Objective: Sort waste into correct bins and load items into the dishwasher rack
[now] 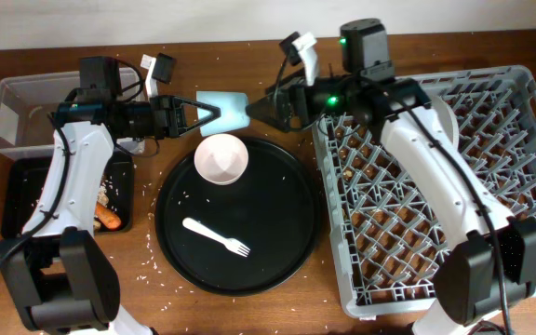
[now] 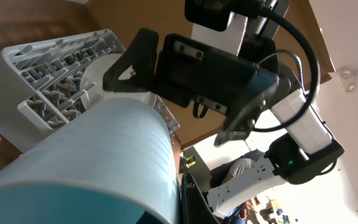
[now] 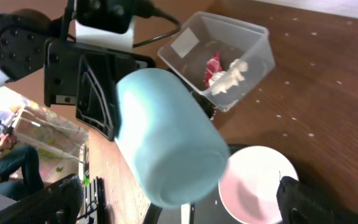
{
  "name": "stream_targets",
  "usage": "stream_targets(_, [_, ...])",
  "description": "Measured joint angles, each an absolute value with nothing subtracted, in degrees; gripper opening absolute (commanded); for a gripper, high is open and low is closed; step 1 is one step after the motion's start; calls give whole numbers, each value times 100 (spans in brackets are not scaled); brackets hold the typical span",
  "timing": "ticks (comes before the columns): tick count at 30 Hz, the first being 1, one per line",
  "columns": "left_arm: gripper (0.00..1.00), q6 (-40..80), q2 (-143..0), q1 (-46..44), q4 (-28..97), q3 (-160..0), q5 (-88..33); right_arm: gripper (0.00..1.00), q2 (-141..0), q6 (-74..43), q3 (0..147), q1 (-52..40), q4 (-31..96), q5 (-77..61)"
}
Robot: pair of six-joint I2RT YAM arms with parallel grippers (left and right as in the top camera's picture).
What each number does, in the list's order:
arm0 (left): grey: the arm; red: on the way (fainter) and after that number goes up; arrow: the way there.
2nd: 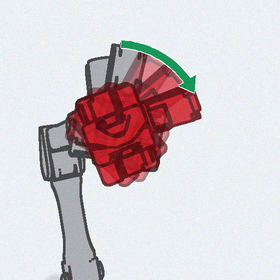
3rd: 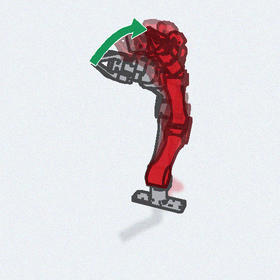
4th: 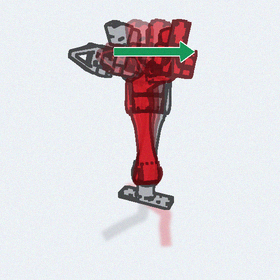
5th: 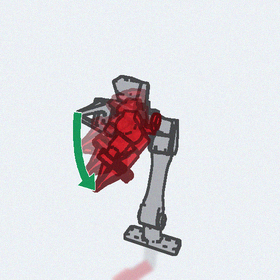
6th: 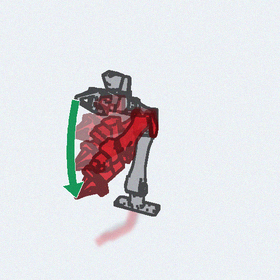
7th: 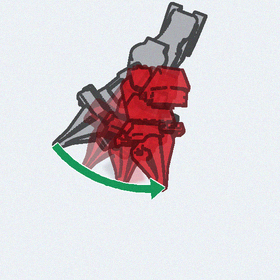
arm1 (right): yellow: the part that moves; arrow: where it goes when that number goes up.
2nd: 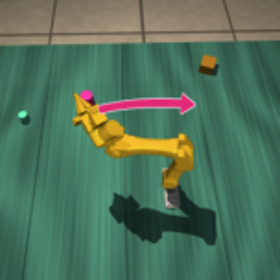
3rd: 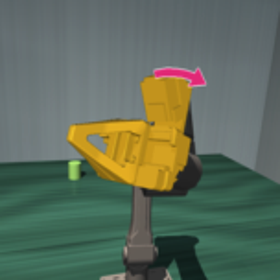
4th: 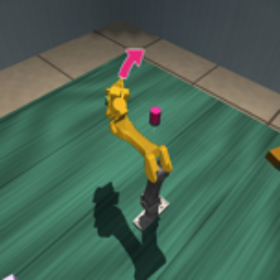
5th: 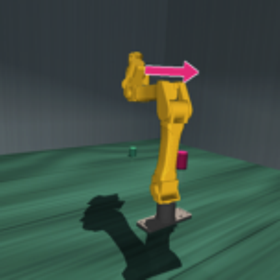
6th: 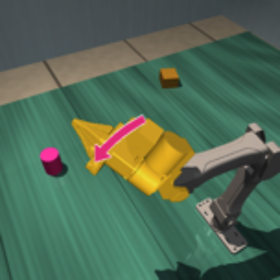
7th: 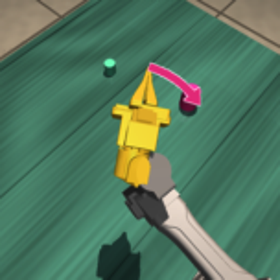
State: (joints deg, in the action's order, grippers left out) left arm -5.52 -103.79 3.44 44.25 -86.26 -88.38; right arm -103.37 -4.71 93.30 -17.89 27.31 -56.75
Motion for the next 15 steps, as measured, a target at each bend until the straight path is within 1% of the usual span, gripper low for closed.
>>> stream_targets(9, [0, -537, -10379, 78, 4348, -8626, -8855, 99, -10484, -469, 9330, -2047, 2473, -5714])
stream_targets(11, [0, -534, -10379, 19, 4344, -8626, -8855, 94, -10534, -473, 9330, -2137, 2475, -5712])
stream_targets(14, [0, -532, -10379, -1, 4344, -8626, -8879, 92, -10538, -469, 9330, -2180, 2482, -5706])
stream_targets(15, [0, -510, -10379, 1, 4320, -8626, -8897, 89, -10543, -469, 9330, -2180, 2480, -5706])
